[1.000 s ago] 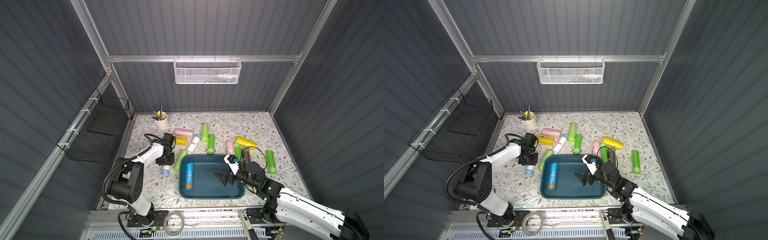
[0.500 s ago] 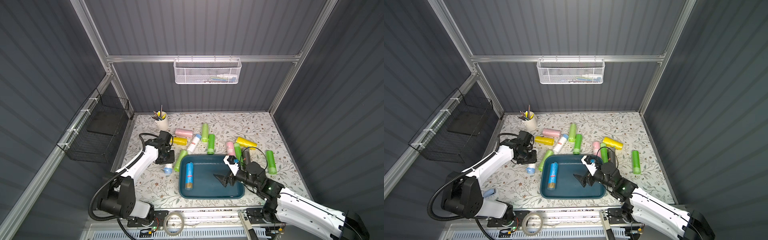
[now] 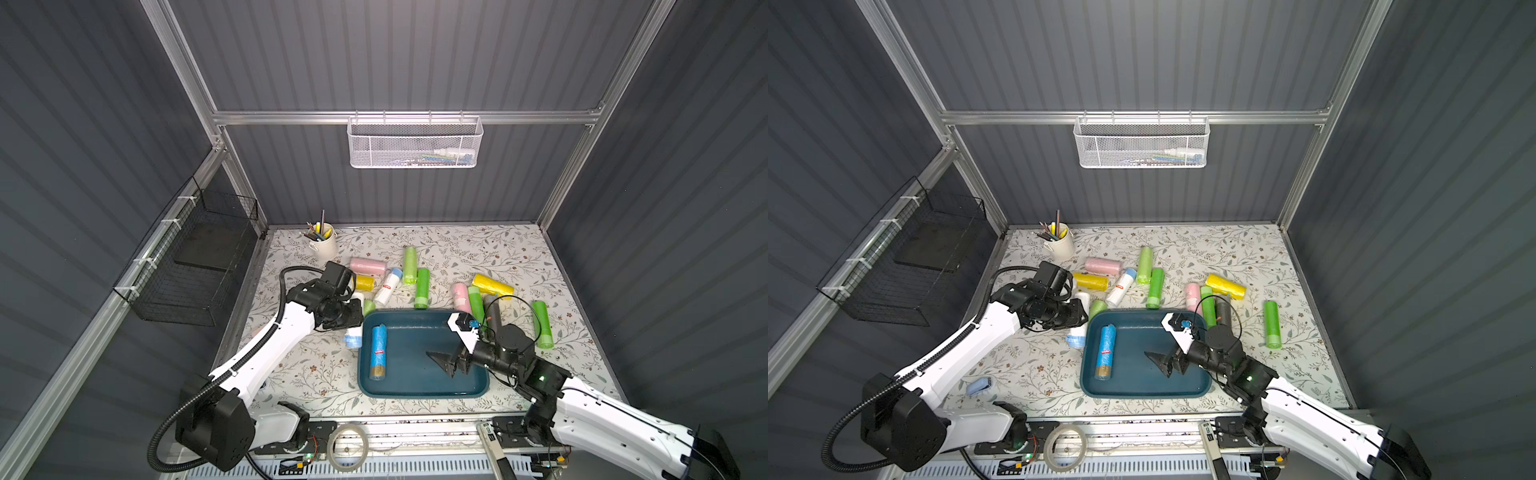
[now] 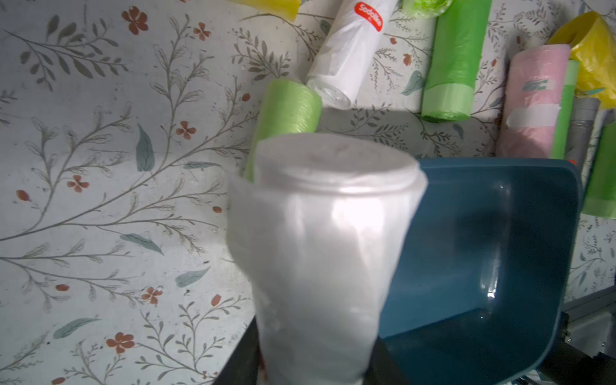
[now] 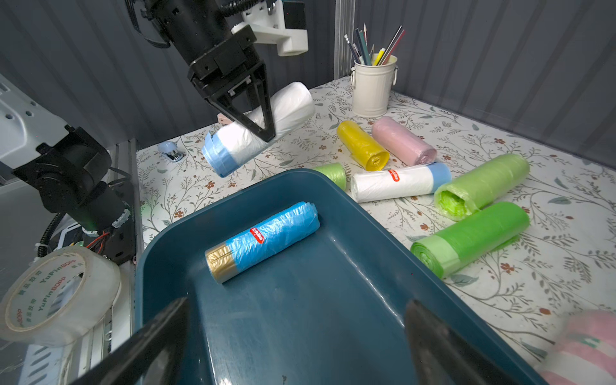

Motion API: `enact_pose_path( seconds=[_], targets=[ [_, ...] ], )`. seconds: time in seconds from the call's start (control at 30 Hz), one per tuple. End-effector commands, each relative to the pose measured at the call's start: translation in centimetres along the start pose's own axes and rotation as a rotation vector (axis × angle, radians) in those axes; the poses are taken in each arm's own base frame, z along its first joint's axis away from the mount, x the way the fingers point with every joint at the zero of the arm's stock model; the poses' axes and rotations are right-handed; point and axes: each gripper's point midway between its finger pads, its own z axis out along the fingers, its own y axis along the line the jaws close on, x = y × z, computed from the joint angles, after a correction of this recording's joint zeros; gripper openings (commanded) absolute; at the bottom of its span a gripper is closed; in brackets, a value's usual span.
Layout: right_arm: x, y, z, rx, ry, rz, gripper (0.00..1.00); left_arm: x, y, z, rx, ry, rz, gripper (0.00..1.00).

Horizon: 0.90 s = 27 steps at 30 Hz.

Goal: Put the roll of trash bags into the storage box
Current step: Pick up the roll of trash bags from the center of the board, then place the roll of trash bags in the storage box.

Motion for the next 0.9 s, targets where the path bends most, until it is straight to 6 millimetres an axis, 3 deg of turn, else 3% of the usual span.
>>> enact_pose_path(
  seconds=[0.0,0.2,0.53,0.87],
  targets=[
    [-0.3,0.4,-0.1,-0.020,-0.015,-0.011,0.99,-0.2,-1.7,-1.3,0.086,-0.036,-0.079,0.38],
    [-0.5,0.6,-0.2,-0.027,-0.024,-0.012,0.99,0.5,-3.9,-0.8,0.163,-0.026,-0.113,0.37],
    [-0.7,0.4,-0.4,-0.016,-0.034,-0.016,0.99,2.8,-8.0,1.1,0.123,-0.022,-0.009,0.38],
    [-0.8,0.5,-0.5,-0.018,-0.037,-0.017,0.99,4.7,-9.7,3.3,0.099,0.008,0.037,0.38]
  ],
)
